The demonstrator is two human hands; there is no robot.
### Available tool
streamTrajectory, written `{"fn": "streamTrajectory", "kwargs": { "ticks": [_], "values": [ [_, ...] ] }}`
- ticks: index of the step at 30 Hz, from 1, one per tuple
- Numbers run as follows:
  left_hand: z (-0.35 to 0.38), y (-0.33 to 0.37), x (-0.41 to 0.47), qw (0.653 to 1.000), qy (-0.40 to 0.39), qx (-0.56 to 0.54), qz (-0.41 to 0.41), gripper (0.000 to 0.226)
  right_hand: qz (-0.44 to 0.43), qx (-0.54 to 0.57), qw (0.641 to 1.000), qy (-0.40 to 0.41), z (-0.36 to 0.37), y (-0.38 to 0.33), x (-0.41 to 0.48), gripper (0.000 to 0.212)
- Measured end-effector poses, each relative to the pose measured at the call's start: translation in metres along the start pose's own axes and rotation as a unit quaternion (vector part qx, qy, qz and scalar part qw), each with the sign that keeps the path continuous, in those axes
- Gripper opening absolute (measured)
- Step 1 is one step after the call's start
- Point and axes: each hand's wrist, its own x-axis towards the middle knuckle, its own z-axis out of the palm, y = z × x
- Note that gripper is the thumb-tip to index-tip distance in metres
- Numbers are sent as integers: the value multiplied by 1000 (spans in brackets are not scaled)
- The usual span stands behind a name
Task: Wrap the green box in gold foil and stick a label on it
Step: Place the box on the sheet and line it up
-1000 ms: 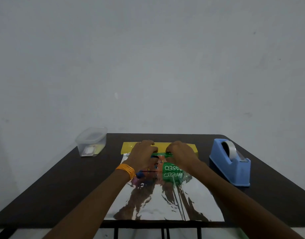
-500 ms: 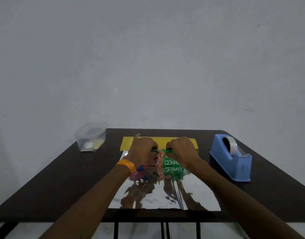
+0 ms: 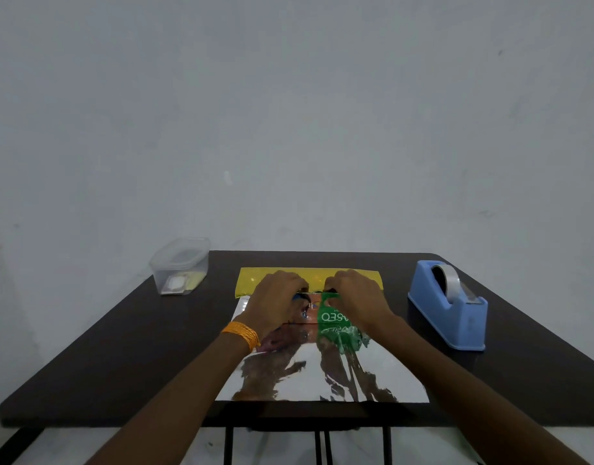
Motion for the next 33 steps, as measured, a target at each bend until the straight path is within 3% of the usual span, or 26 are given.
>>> {"fn": "streamTrajectory", "kwargs": {
  "ticks": [4,14,25,30,33],
  "values": [
    [2,-2,5,999,-12,33,-8,35,17,26,999,12,6,2,1,45],
    [-3,-3,-6,1000,14,5,15,26,-45,-60,995,70,4,-1,-8,19],
    [-2,-3,-8,998,40,-39,5,39,-37,-16,989,145,18,9,-25,28],
    [2,-3,-4,995,62,-83,11,28,-66,-14,978,198,25,18,-32,19],
    [2,-3,-2,994,69,-73,40,23,-39,42,973,224,21,18,-35,9]
  ]
}}
